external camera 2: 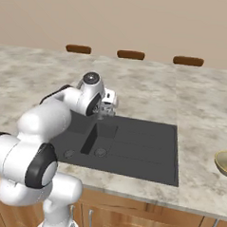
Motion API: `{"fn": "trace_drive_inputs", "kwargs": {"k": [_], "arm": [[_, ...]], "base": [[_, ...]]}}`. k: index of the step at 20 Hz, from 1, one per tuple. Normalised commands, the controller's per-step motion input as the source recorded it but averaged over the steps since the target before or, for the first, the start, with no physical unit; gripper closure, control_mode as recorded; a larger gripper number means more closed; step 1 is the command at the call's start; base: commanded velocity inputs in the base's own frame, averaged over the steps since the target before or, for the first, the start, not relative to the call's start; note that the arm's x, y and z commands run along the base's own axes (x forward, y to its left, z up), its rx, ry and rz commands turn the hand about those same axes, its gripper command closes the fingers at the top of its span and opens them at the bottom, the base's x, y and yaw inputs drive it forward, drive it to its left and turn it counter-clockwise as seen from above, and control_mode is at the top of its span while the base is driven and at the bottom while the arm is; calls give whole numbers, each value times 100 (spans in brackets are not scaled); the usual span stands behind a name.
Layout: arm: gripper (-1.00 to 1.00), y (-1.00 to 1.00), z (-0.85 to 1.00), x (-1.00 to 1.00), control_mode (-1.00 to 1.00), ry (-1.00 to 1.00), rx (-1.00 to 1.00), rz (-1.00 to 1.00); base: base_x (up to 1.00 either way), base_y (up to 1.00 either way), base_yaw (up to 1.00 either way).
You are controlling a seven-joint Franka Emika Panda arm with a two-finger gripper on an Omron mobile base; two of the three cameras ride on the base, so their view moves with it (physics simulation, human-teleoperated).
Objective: Rinse each bowl for a few seconds and place them down in the sink or on the counter.
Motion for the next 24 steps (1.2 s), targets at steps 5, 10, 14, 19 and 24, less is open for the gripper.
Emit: {"fn": "trace_drive_inputs", "kwargs": {"k": [5, 10, 14, 19, 24], "arm": [[-100, -7, -12, 28, -100, -2, 0, 0], [-100, -11, -13, 26, -100, -3, 0, 3], [-100, -9, -12, 23, -100, -4, 1, 4], [-100, -7, -12, 27, -100, -4, 2, 5], [-100, -2, -16, 28, -100, -1, 2, 4]], "base": [[0, 0, 0], [0, 0, 0], [0, 0, 0], [0, 0, 0], [0, 0, 0]]}}
